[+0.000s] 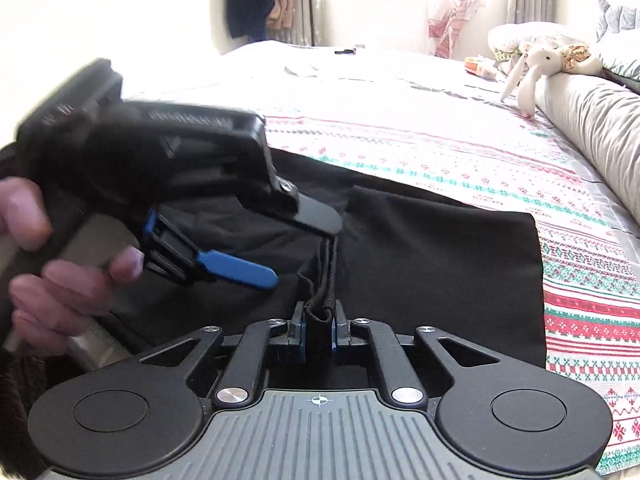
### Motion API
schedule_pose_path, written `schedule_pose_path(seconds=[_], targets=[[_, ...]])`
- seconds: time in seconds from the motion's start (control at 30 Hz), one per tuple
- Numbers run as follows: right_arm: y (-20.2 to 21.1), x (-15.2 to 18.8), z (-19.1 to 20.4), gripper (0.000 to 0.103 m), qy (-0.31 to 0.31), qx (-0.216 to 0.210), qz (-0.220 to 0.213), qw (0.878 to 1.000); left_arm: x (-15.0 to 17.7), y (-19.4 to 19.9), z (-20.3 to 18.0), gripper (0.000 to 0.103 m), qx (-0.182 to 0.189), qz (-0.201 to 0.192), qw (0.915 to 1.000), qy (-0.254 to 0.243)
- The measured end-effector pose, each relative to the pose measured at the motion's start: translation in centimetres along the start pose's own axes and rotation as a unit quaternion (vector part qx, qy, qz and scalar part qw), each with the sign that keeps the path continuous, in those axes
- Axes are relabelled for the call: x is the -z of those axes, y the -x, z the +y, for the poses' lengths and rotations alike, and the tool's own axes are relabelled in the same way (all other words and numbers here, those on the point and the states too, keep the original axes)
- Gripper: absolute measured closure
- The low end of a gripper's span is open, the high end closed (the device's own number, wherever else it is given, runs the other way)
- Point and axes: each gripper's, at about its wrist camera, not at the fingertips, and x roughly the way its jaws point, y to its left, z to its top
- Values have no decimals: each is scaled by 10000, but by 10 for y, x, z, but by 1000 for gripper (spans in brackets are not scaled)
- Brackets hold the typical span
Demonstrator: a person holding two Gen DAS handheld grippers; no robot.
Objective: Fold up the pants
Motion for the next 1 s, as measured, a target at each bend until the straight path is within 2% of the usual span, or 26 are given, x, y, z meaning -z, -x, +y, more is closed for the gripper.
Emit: schedule_pose_path(seconds=[0.07,0.17,0.27,0.3,0.33,0.4,0.47,0.53,0.57,0.63,0.7,0.77,0.8,0.9,1.0], targets=[[2,0,1,94,35,-18,-18,10000,-1,-8,-3,10,91,46,9999,-38],[4,-1,2,94,38,-106,-18,9999,-2,-18,-4,17,198,56,9998,-59],[10,-1,2,94,15,-214,-83,9997,0,-23,-1,35,207,-58,9997,61],[12,-2,2,94,-6,-272,-101,9996,0,-24,1,45,215,-87,9997,105],[12,0,4,94,-31,-339,-94,9994,1,-24,2,62,210,-125,9996,123],[7,2,4,90,-20,-470,19,9989,1,-24,1,81,0,-163,9999,13],[10,3,5,86,23,-587,129,9982,-2,-19,-3,81,-467,-187,9985,-218],[12,3,5,74,1,-670,171,9976,-7,-12,-8,81,-751,-195,9961,-412],[14,3,4,55,-28,-660,114,9977,-10,-7,-11,81,-926,-216,9940,-539],[16,0,2,29,-120,-623,21,9980,-16,6,-18,81,-1380,-332,9852,-960],[12,-2,-4,29,-319,-554,80,9979,-21,16,-23,81,-1826,-434,9731,-1337],[2,-5,-8,29,-495,-323,211,9980,-24,27,-23,81,-2236,-562,9588,-1661],[-3,-6,-10,29,-543,-176,279,9980,-27,33,-22,81,-2359,-602,9542,-1737],[-18,-7,-12,29,-671,136,534,9962,-37,49,-11,81,-2649,-645,9460,-1752],[-27,-10,-9,29,-678,192,631,9955,-49,70,2,81,-2746,-646,9462,-1588]])
